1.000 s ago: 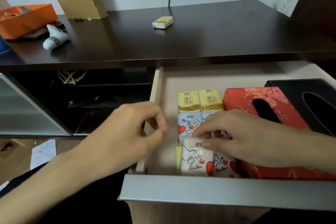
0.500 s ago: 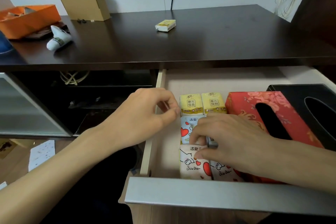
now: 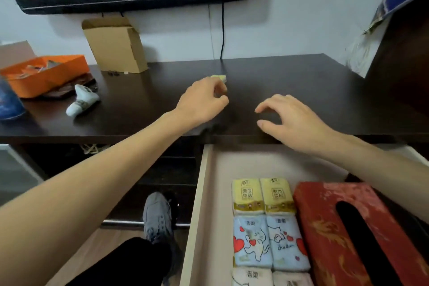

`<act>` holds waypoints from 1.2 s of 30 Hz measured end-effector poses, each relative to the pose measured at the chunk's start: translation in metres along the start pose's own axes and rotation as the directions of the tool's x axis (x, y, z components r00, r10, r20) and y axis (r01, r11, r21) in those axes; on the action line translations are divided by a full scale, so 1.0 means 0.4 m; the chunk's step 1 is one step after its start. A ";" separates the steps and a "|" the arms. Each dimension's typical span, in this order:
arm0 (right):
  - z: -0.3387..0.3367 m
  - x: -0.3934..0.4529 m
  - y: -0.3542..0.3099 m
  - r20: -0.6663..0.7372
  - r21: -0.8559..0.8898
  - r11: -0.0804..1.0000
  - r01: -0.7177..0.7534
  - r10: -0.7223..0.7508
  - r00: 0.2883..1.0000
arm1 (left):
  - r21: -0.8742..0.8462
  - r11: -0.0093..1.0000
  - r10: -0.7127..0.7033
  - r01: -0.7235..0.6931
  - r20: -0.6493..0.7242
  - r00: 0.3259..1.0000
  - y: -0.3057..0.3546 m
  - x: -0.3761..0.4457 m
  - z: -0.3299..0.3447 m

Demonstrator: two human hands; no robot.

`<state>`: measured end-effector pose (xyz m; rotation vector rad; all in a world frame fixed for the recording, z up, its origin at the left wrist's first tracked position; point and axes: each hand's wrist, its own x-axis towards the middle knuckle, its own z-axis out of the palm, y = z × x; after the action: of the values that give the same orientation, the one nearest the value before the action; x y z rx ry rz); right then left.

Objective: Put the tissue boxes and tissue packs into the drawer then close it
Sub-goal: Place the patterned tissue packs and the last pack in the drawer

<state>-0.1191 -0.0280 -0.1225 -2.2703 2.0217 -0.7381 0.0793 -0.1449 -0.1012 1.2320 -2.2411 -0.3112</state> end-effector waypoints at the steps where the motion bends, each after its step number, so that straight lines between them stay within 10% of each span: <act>1: 0.007 0.033 0.022 0.001 -0.010 1.000 -0.026 0.026 1.000 | 0.029 0.999 -0.020 0.020 0.000 1.000 -0.013 0.056 0.020; 10: 0.059 0.171 0.164 -0.006 0.043 0.990 -0.131 0.132 0.991 | 0.214 0.961 -0.206 0.174 0.139 0.969 -0.145 0.326 0.148; 26: -0.005 0.024 0.167 0.212 0.244 0.970 -0.016 -0.037 0.977 | 0.021 0.940 0.326 -0.340 0.233 0.916 0.086 -0.075 0.113; 36: -0.021 -0.115 0.020 0.130 0.250 0.964 0.096 -0.132 0.983 | -0.167 0.960 0.233 -0.225 0.032 0.972 0.049 -0.253 -0.009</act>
<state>-0.1318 0.0165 -0.1328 -2.2410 1.6500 -0.7540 0.1102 -0.0495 -0.1260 0.8795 -2.3235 -0.4298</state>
